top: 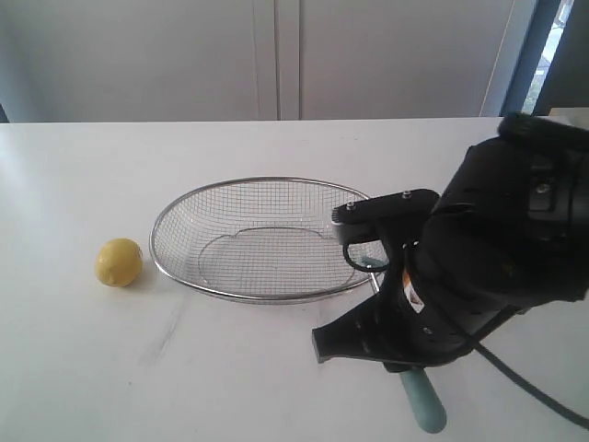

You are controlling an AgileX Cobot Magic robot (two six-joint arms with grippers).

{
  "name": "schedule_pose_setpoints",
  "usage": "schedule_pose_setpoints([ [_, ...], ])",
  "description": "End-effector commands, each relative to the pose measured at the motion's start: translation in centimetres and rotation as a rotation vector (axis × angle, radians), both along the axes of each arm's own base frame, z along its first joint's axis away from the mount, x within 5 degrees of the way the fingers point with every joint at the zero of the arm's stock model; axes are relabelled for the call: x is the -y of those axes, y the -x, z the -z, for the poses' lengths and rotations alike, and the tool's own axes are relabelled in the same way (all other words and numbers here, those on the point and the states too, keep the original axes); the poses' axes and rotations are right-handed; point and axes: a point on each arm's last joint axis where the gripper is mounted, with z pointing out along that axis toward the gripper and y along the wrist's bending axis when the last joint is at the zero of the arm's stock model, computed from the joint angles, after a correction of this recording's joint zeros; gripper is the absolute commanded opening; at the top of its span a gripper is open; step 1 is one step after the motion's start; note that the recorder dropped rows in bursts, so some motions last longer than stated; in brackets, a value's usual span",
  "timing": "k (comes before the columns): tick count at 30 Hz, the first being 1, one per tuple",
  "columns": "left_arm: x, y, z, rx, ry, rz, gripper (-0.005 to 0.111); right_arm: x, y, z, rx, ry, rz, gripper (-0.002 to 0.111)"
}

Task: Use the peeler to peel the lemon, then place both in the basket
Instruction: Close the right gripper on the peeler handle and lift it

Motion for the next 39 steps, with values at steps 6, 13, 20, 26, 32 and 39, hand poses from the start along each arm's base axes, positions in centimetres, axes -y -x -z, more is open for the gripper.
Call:
schedule_pose_setpoints([
  [6,0.0,0.1,0.5,-0.028,0.008,-0.001,0.0,0.6,0.1,-1.3,0.064,0.03,-0.115,0.0],
  [13,0.0,0.1,0.5,-0.028,0.008,-0.001,0.0,1.1,-0.4,-2.3,0.095,0.015,-0.113,0.0],
  [20,0.0,0.1,0.5,-0.028,0.008,-0.001,0.0,3.5,-2.5,-3.6,0.095,0.012,0.023,0.0],
  [26,0.0,0.1,0.5,-0.028,0.008,-0.001,0.0,6.5,-4.5,-3.5,0.066,-0.011,0.004,0.0],
  [32,0.0,0.1,0.5,-0.028,0.008,-0.001,0.0,8.2,-5.0,-3.4,0.028,-0.02,-0.006,0.0],
  [39,0.0,0.1,0.5,-0.028,0.008,-0.001,0.0,7.8,-5.0,-3.4,0.016,-0.073,-0.004,0.0],
])
